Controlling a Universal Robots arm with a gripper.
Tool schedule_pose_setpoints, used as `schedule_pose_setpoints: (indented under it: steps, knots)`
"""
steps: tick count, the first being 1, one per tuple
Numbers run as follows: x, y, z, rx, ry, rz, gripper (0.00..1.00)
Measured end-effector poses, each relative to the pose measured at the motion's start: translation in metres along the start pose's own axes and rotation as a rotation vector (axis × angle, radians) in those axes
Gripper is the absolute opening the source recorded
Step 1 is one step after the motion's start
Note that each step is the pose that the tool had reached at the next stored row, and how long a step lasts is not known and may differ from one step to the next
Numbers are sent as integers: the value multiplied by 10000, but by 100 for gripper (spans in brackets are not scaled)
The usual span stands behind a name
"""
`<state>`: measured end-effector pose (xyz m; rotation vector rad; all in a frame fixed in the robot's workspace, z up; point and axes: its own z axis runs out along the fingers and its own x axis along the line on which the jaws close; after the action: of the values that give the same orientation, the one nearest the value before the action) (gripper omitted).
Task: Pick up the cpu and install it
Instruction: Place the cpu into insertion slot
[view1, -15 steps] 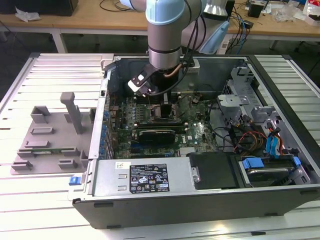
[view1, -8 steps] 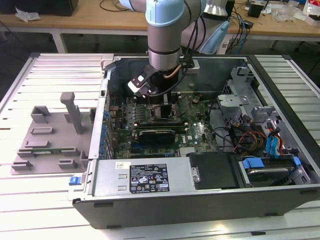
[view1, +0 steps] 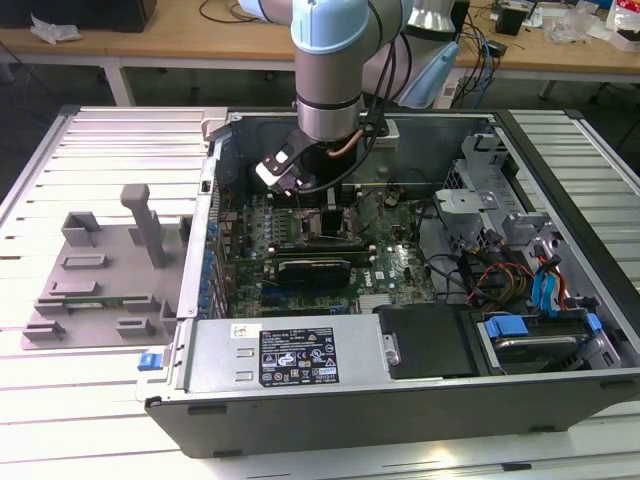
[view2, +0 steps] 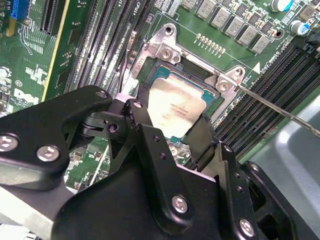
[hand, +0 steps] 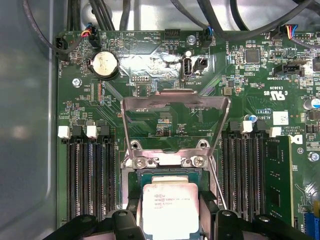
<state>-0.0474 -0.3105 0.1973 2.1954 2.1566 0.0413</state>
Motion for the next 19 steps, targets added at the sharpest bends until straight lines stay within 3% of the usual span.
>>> schedule_pose_setpoints:
  steps: [10,12,15,19]
  knots:
    - [1,0,6,-3,7,1,55]
    - [1,0,5,-3,4,1,62]
    - [0,0,3,1,-1,0,62]
    - [-2,4,-65,0,14,1,62]
